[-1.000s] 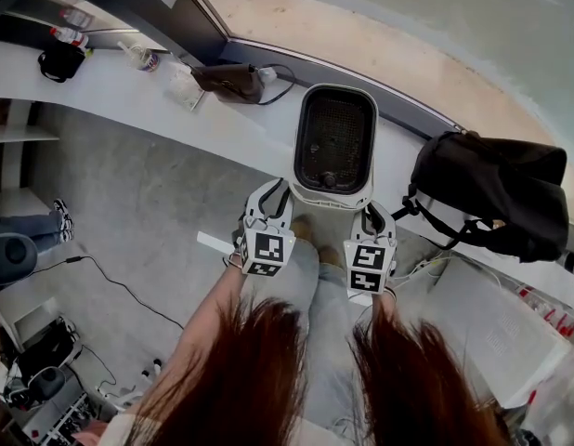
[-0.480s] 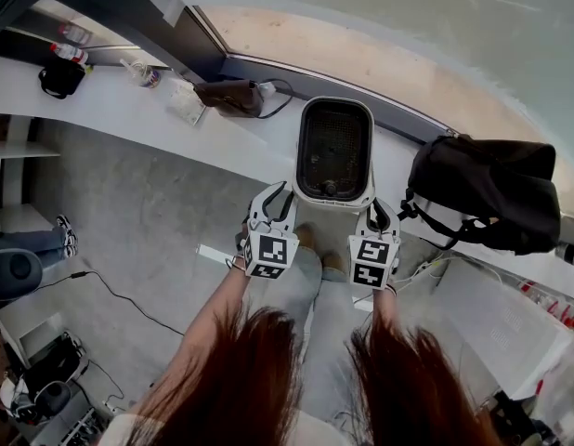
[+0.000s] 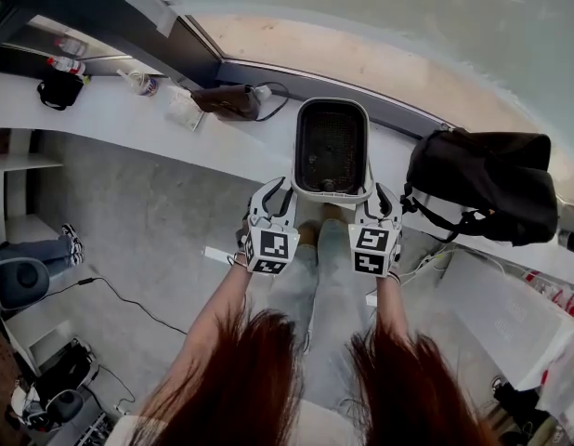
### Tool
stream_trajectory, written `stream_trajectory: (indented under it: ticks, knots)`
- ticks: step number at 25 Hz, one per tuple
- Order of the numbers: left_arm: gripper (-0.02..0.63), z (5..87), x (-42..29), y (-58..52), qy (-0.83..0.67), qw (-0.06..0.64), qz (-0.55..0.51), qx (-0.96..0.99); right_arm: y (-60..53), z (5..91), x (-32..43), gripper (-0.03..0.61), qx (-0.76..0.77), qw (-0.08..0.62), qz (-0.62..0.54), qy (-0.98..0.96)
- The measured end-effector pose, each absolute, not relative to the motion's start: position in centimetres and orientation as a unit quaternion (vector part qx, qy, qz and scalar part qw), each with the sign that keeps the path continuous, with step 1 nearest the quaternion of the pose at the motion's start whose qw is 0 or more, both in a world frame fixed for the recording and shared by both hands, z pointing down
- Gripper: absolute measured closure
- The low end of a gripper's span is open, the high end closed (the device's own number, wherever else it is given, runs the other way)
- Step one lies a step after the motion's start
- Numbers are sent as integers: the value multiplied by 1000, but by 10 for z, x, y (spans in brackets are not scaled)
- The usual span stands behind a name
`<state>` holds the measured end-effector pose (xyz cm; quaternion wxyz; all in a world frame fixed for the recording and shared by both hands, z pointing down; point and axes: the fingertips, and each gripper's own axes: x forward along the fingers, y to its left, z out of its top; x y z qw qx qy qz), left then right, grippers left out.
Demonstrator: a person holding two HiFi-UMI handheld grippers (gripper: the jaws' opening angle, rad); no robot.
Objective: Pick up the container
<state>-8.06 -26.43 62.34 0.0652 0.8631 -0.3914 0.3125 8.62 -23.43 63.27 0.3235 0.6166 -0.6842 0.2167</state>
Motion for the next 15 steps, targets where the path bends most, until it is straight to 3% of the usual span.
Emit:
stream_trajectory:
  ticks: [15]
  knots:
    - [518,603,-56,-309,-404,39,328,853,-278,617,95,460,572,366,156,-717]
